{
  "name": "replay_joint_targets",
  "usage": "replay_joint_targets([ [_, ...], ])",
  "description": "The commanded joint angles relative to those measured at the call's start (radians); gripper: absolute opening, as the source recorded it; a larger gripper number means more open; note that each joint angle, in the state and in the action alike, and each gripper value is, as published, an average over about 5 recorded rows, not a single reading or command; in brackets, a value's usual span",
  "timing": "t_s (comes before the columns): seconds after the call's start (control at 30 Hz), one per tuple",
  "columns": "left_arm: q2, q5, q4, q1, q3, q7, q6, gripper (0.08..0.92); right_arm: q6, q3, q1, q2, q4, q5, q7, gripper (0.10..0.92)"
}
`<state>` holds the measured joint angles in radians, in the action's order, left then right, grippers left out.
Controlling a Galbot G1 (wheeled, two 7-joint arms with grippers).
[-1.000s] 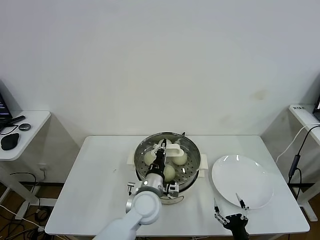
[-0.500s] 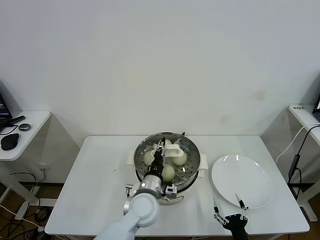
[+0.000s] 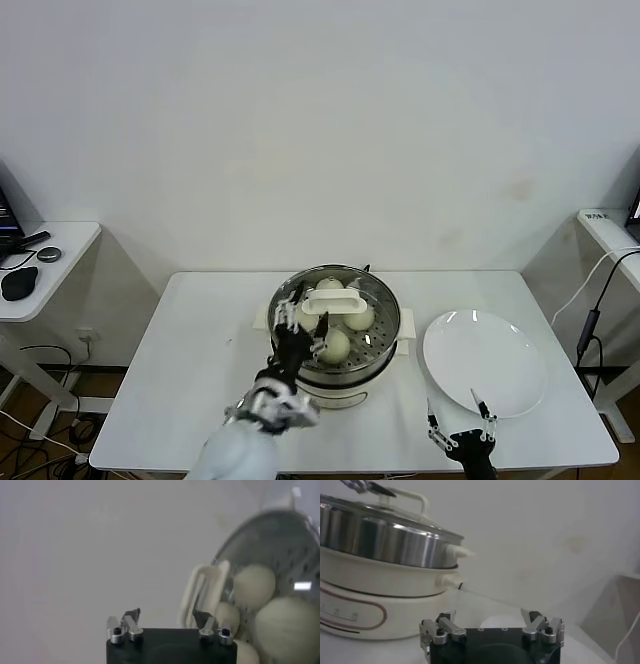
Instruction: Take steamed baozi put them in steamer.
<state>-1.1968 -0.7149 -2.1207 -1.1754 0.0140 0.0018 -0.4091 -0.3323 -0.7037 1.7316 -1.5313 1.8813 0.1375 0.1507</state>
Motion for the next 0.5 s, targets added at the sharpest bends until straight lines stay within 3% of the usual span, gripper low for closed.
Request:
replay_joint_targets([
  [0.03, -0.016, 0.857, -0.257, -0.578, -0.410, -0.250, 0.417, 0.810, 0.011, 0.023, 0.003, 0.012, 0.004, -0.062, 0.011, 0.823],
  [0.2, -0.031, 0.958, -0.198, -0.738, -0.498, -0.241, 0.517, 0.822, 0.047, 0.060, 0.030, 0.051, 0.040, -0.114, 0.039, 0.823],
  [0.5, -0.107, 0.967, 0.015, -0.787, -0.483, -0.217, 0.629, 0.823, 0.110, 0.076, 0.056, 0.097, 0.057, -0.189, 0.029, 0.823],
])
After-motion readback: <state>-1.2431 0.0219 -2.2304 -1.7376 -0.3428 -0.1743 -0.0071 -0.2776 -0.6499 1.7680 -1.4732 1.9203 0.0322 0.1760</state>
